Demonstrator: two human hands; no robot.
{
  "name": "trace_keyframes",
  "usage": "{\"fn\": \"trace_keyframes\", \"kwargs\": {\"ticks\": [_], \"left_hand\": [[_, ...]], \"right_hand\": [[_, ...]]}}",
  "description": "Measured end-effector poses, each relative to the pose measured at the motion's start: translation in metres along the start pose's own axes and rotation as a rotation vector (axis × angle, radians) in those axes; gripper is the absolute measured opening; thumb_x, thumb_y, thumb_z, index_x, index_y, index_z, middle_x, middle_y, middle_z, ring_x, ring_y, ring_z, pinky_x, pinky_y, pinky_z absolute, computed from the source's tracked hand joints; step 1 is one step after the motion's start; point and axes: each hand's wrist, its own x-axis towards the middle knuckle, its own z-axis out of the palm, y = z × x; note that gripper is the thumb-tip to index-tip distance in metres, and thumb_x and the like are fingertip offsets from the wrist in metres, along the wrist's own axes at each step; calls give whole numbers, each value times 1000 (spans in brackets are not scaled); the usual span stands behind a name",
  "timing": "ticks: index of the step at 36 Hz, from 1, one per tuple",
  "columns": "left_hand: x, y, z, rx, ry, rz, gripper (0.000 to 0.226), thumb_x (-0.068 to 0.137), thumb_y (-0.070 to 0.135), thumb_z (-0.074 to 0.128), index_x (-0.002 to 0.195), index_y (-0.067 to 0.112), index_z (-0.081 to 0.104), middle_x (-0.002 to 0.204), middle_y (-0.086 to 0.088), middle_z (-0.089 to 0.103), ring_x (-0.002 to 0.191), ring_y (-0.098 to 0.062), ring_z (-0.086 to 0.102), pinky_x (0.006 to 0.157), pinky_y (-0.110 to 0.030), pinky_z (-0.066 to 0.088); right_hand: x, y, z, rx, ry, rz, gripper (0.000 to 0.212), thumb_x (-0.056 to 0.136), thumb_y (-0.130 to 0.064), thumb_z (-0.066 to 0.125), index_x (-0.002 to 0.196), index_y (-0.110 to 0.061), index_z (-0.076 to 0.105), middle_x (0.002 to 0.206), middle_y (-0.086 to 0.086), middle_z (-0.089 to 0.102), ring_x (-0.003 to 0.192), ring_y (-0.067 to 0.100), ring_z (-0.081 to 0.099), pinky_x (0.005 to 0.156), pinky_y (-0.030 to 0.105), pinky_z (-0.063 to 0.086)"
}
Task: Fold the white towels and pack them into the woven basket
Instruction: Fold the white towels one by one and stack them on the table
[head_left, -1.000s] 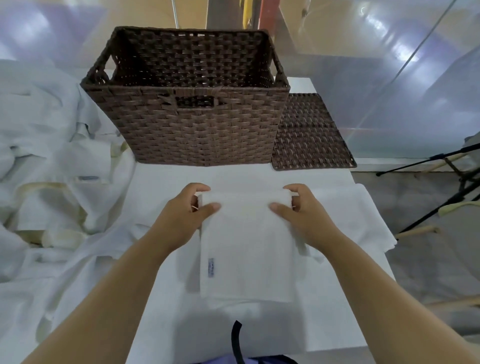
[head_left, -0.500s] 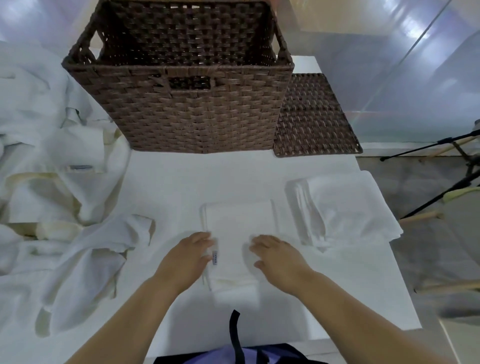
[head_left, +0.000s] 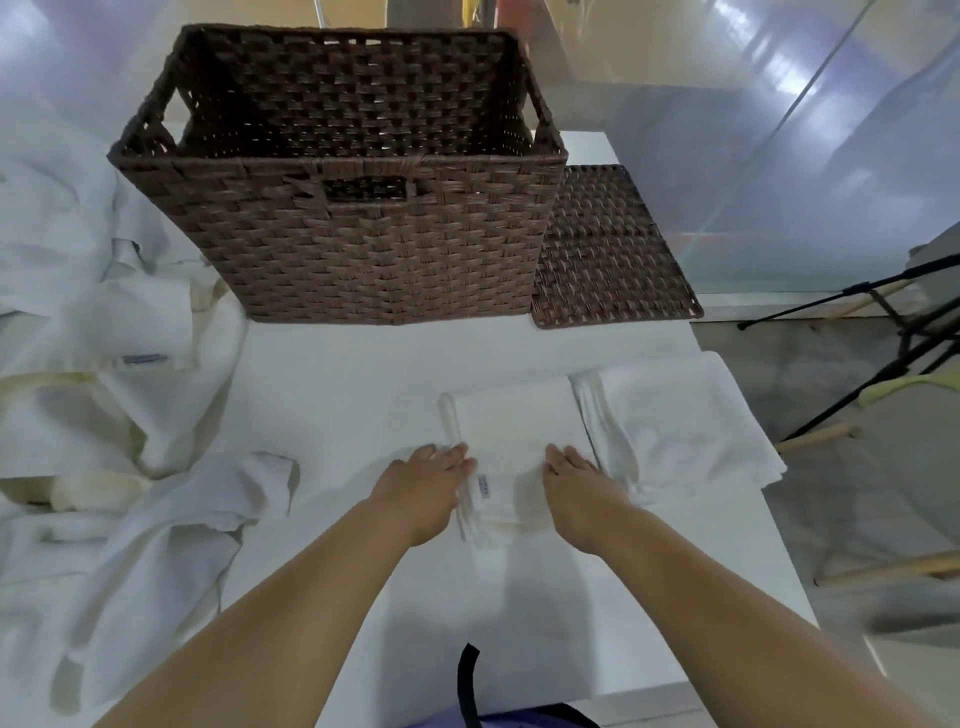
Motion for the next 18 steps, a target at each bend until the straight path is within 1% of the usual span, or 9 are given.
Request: {"fn": "trace_keyframes", "kwargs": {"ticks": [1,3,4,6,7,8,10,12,18], "left_hand": [[1,0,-1,2,0,-1,54,102,29,32,151,29,10,159,11,-2,145,-22,5,112,-43,25],[0,0,-3,-8,17,0,53,101,30,36,150,28,15,159,10,4,145,-22,10,111,-44,25],[-1,0,-4,-23,32,-2,52,100,31,38,149,27,19,158,8,10,143,-23,16,111,-44,26],[-5,-3,-5,-48,58,-14,47,99,34,40,144,25,33,151,4,30,135,-23,32,106,-42,32],[-9,-5,-5,-55,60,-31,43,98,36,41,140,25,39,144,3,39,129,-23,39,103,-40,35],[-12,-8,-5,-66,58,-56,40,97,38,41,135,25,44,138,2,45,124,-23,44,100,-39,37],[-21,-15,-4,-108,54,-112,38,96,41,41,130,26,50,131,3,52,118,-21,50,96,-36,41],[-31,-24,-1,-166,64,-160,37,96,43,42,130,29,49,129,5,54,117,-19,51,92,-32,41],[-75,-46,5,-267,168,-267,37,96,45,40,129,30,49,125,9,56,113,-12,53,85,-28,41]], "right_hand": [[0,1,-3,-10,-4,-3,63,93,6,33,150,-3,9,160,3,-8,147,21,-1,116,38,15],[-1,2,-9,-6,-13,-5,51,99,-9,39,148,-6,23,160,1,3,146,18,8,111,41,26],[-2,2,-13,4,-21,-4,47,100,-18,40,145,-9,30,158,1,12,145,19,15,108,41,30],[-5,2,-22,27,-20,7,42,100,-32,42,139,-15,39,148,4,35,136,24,33,101,41,38],[-6,2,-26,34,-9,12,42,99,-35,42,137,-17,41,141,4,43,130,25,41,97,40,42],[-7,3,-29,37,9,12,43,99,-38,41,136,-18,41,136,3,48,125,25,46,94,40,44],[-8,3,-36,38,48,-6,46,98,-43,41,139,-22,39,132,1,51,121,24,49,92,38,45],[-8,1,-42,64,68,-23,49,97,-45,43,140,-24,38,132,0,51,120,23,50,92,37,45],[-1,-17,-54,97,39,-87,53,93,-48,49,139,-23,40,132,0,52,118,22,52,93,36,46]]}}
